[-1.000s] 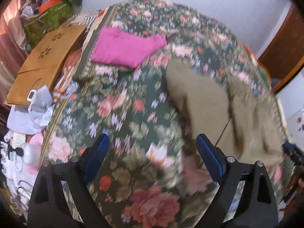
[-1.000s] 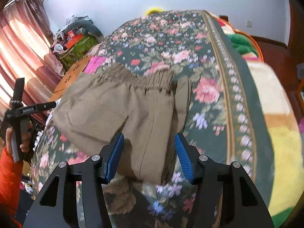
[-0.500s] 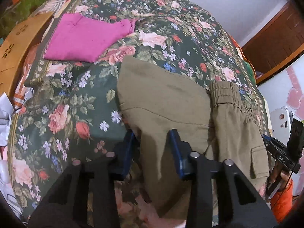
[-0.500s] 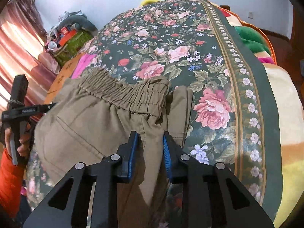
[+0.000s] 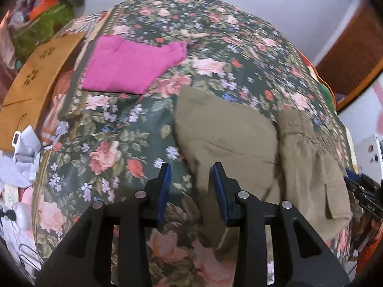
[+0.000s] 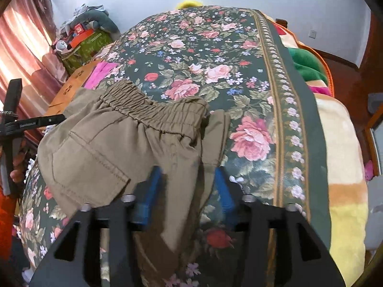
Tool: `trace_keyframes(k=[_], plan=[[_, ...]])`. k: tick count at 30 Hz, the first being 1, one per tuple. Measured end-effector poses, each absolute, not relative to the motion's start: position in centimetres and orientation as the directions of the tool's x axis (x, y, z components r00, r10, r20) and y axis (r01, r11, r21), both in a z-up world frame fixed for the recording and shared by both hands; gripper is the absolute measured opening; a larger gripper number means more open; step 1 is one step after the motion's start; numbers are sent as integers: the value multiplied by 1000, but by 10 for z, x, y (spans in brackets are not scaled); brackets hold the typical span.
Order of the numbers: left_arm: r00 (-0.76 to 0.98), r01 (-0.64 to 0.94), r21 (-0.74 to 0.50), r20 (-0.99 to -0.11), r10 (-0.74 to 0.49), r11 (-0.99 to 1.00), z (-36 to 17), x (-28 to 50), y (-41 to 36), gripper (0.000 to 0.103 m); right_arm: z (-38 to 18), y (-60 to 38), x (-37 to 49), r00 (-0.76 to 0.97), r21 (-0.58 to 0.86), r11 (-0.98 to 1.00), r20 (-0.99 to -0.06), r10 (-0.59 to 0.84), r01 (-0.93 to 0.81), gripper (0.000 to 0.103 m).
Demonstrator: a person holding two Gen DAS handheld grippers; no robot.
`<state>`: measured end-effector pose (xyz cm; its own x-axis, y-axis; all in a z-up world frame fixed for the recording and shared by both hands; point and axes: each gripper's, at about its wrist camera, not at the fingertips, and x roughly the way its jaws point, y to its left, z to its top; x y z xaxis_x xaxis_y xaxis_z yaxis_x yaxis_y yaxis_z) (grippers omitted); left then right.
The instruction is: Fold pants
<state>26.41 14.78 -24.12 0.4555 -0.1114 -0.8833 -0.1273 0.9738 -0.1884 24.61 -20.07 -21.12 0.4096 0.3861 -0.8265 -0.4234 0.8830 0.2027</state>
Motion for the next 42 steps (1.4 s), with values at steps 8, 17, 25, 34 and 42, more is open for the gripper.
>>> trace_keyframes(k=[8,17,25,34,42], plan=[[399,-73,-269,-890,-220,960,-259,271,138,44,-232,-219,257,338,358,872,-818,466,-335,57],[420,-26,-290,-872,-253,957,-260,279,132,37,-243,-199,272,300,367,861,-827,476,-353,51],[474,-34,-267,-853,-219,963,-252,282,132,4,-238,-199,275,329,348,860,-817,474,-373,16],[585,-21,-108,-808,-76,994,-209,280,128,3,-198,-169,283,415,243,839,-781,466,-486,8],[653,-57,-26,-757,17,998,-171,292,152,2,-155,-118,298,480,134,793,-732,483,-594,8]])
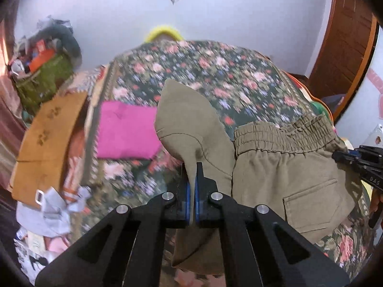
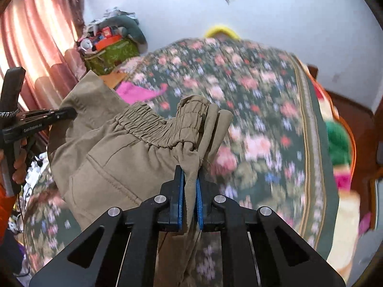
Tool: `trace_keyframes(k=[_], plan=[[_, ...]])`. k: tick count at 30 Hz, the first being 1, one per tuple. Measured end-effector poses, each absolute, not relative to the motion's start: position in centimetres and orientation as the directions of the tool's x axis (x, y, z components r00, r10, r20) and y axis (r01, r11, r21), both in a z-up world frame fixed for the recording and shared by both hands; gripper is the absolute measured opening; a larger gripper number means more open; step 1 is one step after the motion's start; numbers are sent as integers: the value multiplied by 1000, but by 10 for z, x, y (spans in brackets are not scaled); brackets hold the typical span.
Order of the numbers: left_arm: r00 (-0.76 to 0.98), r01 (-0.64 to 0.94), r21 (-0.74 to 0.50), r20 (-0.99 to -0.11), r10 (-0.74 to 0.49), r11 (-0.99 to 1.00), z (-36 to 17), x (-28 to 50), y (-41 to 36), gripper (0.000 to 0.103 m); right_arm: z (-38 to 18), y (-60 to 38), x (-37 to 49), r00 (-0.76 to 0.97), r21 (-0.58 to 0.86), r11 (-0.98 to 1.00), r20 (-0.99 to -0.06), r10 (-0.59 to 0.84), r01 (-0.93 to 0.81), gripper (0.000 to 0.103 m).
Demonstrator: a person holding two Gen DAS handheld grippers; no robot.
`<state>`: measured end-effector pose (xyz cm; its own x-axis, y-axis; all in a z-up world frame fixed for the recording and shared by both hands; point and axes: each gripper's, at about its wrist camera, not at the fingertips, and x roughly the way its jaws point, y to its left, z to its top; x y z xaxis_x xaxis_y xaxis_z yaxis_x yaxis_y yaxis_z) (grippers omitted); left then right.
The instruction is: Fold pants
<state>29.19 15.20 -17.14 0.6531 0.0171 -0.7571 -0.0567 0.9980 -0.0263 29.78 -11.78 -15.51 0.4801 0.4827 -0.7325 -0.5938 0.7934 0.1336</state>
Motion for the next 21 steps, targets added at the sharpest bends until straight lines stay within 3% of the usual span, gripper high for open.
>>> trace_keyframes(k=[11,21], plan=[[706,-160,21,-697,129,987,-141,330,216,2,-122,-45,339,535,82,758,-659,528,-647,8],[660,-265,32,-722,205,964,-169,394,284,2,-138,33,399,529,65,752,-670,520,-656,8]])
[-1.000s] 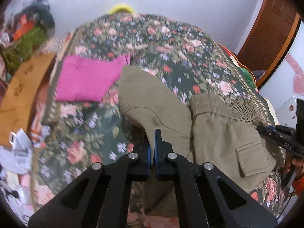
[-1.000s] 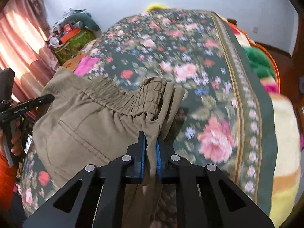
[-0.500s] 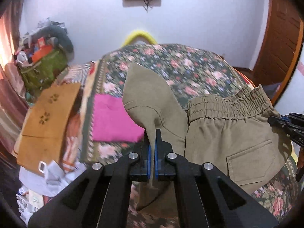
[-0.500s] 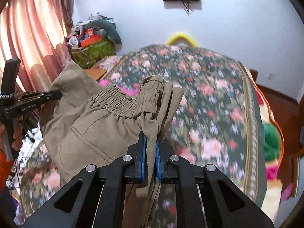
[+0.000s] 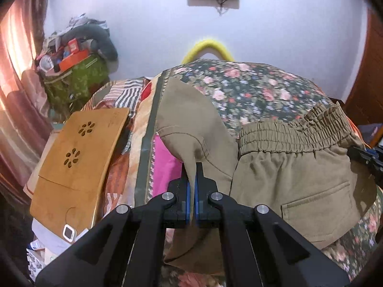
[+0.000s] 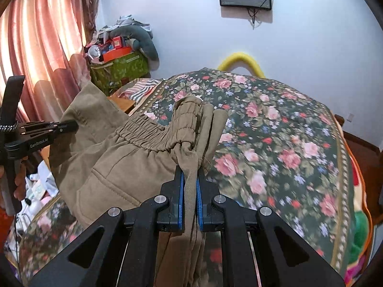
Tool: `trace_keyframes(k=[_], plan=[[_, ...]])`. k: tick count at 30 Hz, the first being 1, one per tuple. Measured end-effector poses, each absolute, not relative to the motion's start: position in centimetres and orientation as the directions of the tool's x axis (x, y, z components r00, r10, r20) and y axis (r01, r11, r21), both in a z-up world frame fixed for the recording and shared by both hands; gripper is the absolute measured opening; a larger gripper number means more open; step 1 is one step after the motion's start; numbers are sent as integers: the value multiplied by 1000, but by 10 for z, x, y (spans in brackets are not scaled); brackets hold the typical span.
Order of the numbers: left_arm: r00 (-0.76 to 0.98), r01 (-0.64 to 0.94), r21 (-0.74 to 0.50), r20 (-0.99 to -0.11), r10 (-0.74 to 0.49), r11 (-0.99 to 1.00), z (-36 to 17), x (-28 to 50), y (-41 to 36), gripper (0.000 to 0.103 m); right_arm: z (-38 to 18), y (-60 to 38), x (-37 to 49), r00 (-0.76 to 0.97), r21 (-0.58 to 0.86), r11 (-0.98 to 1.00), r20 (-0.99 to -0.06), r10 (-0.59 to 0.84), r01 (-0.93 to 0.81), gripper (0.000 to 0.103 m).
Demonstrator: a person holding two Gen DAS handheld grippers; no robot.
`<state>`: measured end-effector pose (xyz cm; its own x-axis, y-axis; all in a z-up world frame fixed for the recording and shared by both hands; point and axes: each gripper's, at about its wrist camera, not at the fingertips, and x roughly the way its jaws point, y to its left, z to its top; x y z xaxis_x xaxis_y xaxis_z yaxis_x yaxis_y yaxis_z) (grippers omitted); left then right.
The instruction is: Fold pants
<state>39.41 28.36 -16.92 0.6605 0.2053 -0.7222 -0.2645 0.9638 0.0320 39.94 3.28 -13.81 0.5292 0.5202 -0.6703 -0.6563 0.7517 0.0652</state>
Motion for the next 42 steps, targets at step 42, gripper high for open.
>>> trace_keyframes(k=[42], plan=[[461,-348,76,-854,242,934,-261,352,313,21,-168,44,362,451,106,745,-737,503,-659,41]])
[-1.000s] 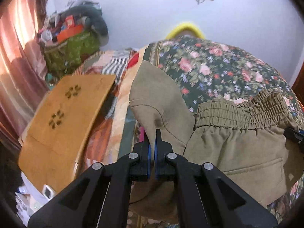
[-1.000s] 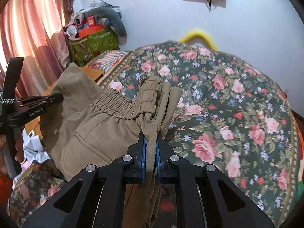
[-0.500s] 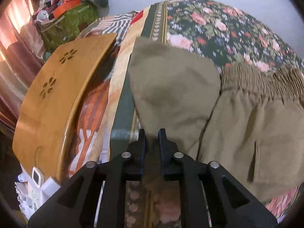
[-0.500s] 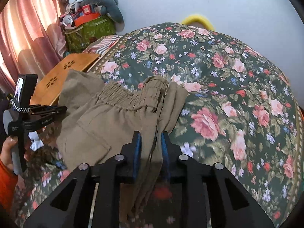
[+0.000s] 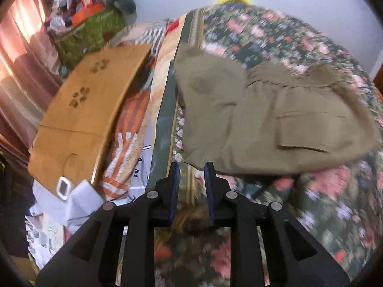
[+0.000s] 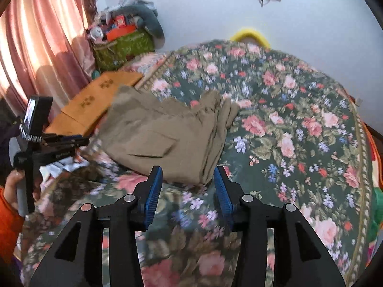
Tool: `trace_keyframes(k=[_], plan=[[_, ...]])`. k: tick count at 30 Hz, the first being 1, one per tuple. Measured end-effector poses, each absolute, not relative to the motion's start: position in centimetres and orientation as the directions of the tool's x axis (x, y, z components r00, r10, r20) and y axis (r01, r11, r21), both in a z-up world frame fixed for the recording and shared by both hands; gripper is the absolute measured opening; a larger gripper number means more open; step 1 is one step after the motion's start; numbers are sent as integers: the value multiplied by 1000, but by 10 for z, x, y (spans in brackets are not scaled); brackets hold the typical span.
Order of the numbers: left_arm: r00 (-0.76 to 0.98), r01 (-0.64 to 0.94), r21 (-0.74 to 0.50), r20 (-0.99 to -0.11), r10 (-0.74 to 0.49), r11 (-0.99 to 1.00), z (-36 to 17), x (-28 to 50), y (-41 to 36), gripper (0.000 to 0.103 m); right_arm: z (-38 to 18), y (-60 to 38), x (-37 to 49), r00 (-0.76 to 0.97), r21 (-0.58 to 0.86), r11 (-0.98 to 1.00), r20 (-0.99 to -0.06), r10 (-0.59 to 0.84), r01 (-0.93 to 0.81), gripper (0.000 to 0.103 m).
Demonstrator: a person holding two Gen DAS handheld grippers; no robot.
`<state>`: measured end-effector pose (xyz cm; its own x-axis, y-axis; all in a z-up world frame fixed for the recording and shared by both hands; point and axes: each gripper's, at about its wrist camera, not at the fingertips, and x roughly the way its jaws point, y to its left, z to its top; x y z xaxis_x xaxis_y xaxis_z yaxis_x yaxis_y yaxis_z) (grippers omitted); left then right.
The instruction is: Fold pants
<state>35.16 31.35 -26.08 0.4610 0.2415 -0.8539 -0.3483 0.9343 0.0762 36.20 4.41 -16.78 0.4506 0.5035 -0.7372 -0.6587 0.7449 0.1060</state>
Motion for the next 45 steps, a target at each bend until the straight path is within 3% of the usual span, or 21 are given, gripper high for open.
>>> trace_keyframes(k=[7,17,26,29,31,33,40,45], plan=[[627,-284,64,-742,236,957,-171,287,262,21,-93,23,303,558,61,727,-598,575,-684,41],[840,-247,-7,-499,211,969,-44,168,202,21,-10,-16,195,653,20,704,-355,669,-710,41],[925,-205,-3,-328,193,979,6,83,150,23,14,-33,133,655,39,679,-226,721,-733,41],[936,-206,-13,-294,193,978,9,64,139,46,12,-35,124,665,46,687,-215,716,-725,49],[941,-214,-22,-273,200,976,10,52,134,67,10,-38,121,673,59,696,-205,710,-716,65],[942,-227,-21,-257,214,974,10,45,131,76,8,-39,120,694,58,715,-197,693,-697,74],[943,-232,-9,-248,223,973,7,36,121,93,10,-44,102,744,26,758,-178,645,-651,103],[949,-225,-29,-235,212,974,6,33,119,96,10,-45,98,749,25,763,-178,639,-645,103]])
